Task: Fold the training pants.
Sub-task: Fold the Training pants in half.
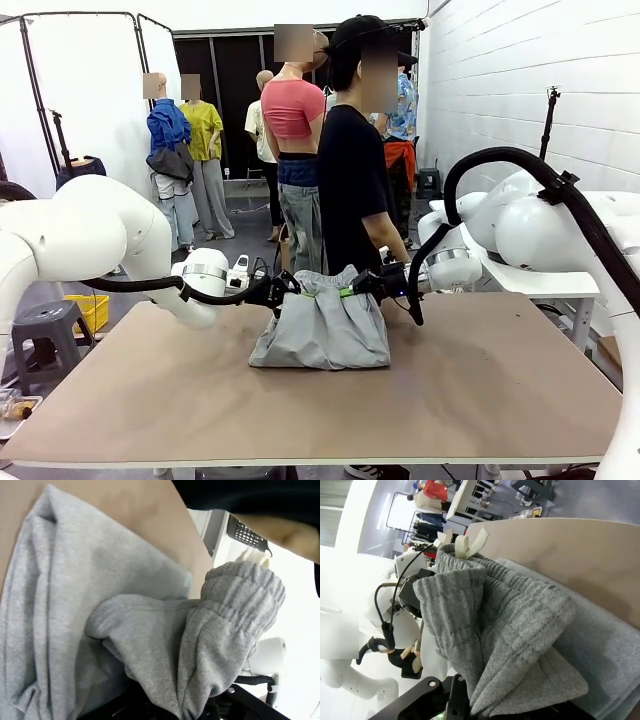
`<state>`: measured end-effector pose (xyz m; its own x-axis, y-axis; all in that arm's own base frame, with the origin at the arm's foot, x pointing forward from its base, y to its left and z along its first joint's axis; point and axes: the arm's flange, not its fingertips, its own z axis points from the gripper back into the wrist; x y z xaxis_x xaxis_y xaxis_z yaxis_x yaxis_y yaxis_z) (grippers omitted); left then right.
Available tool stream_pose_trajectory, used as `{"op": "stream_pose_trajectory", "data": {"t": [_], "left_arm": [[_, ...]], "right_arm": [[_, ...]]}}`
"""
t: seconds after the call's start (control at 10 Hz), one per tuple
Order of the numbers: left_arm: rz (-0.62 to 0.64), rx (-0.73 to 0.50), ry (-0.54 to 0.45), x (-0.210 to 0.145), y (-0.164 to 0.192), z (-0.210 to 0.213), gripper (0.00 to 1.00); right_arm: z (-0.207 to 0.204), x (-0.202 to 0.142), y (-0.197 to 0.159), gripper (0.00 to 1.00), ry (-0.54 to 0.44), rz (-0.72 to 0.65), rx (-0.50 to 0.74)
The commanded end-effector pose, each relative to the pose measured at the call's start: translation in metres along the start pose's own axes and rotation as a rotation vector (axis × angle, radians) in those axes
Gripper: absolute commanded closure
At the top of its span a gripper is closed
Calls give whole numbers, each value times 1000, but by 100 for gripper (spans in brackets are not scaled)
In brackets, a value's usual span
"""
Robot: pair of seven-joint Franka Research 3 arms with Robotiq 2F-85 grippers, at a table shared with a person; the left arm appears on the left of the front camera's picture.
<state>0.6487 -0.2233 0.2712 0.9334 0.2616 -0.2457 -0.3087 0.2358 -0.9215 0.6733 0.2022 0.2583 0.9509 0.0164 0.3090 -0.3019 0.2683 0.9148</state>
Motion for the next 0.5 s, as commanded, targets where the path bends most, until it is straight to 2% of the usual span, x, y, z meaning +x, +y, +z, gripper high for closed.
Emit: {"op": "stream_pose_trajectory", "data": {"t": [0.0,0.3,0.4], "left_arm": [[73,71,-21,11,0,4,100],[138,128,-18,14,3,4,100],[143,130,-23,15,3,5,86]], "right_arm": [[3,12,-7,100,12,-63,-68],[7,11,-11,100,18,-106,-142],[10,12,-10,83,10,-112,-153]]}}
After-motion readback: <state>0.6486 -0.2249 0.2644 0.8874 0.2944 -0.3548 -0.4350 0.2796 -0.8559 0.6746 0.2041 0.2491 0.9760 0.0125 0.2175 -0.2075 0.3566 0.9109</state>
